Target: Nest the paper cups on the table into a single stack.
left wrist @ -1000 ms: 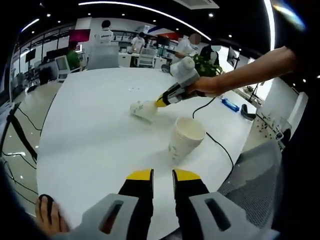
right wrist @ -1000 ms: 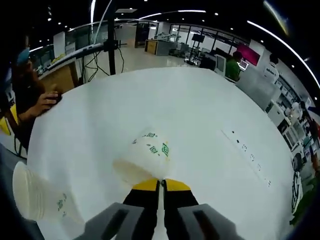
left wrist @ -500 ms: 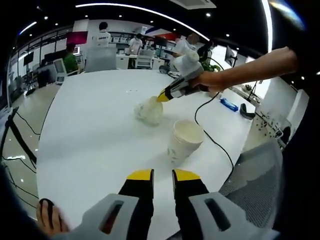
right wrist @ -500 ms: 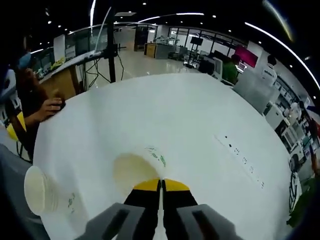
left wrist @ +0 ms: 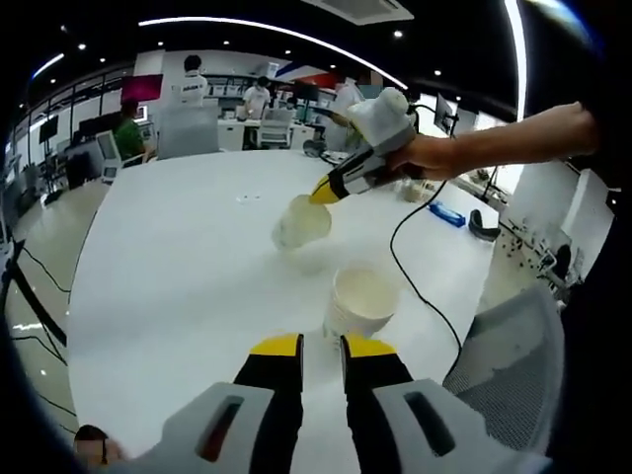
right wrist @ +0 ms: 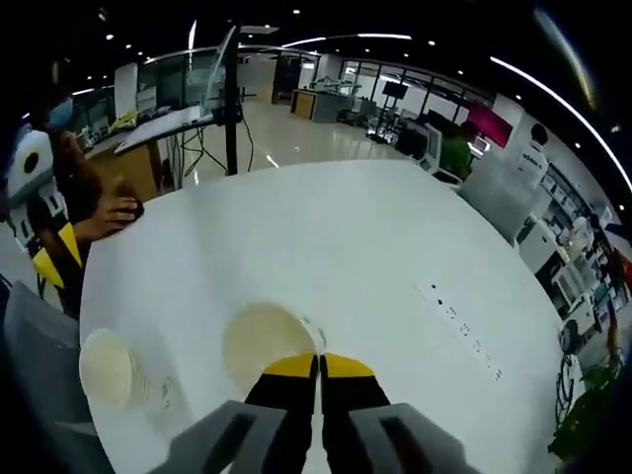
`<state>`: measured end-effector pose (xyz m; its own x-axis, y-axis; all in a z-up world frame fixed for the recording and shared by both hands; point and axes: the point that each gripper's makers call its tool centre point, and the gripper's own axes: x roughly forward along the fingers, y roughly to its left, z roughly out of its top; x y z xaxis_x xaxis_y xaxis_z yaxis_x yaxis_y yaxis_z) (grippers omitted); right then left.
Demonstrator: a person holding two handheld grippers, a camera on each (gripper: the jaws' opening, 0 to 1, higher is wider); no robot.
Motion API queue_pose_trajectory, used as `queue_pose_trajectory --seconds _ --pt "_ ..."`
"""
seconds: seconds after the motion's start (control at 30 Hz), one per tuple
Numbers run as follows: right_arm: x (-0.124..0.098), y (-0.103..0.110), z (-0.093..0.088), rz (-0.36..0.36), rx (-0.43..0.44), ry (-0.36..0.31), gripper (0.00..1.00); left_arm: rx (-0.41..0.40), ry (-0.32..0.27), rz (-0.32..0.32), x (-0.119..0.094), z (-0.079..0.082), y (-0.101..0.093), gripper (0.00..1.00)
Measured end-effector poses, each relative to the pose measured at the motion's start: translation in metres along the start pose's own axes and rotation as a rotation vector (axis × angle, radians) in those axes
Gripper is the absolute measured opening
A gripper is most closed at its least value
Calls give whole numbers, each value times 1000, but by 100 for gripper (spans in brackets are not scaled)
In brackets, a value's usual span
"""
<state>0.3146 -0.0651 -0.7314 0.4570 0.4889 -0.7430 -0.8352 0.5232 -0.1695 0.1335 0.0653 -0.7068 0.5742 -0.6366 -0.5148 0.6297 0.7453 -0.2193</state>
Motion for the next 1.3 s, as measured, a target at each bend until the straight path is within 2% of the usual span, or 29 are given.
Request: queue_pose_trajectory --seconds 0.1,0.23,0.33,0.5,0.57,0.83,1.03,1.1,1.13,1.3 --pt "-13 1 7 -3 1 -6 0 12 -11 0 5 5 1 14" --pt "-13 1 8 0 -10 -3 0 46 -19 9 14 12 4 18" --pt "-24 5 10 1 -16 1 0 70 -17 30 20 17 9 20" --pt "-32 11 17 14 -26 6 0 113 -38 55 32 30 17 33" --pt "-38 13 22 17 -24 3 0 123 -47 59 38 34 18 35" --pt "-53 33 41 61 -66 12 0 163 -75 50 63 50 13 42" --pt "-68 53 51 88 -93 13 0 228 -70 59 74 55 12 53" --pt "-64 49 45 104 -82 24 0 240 -74 69 76 57 12 57" --pt "-66 54 43 139 -39 39 0 235 -75 70 77 58 13 59" --pt "-74 61 49 159 17 19 0 260 -85 35 83 58 4 64"
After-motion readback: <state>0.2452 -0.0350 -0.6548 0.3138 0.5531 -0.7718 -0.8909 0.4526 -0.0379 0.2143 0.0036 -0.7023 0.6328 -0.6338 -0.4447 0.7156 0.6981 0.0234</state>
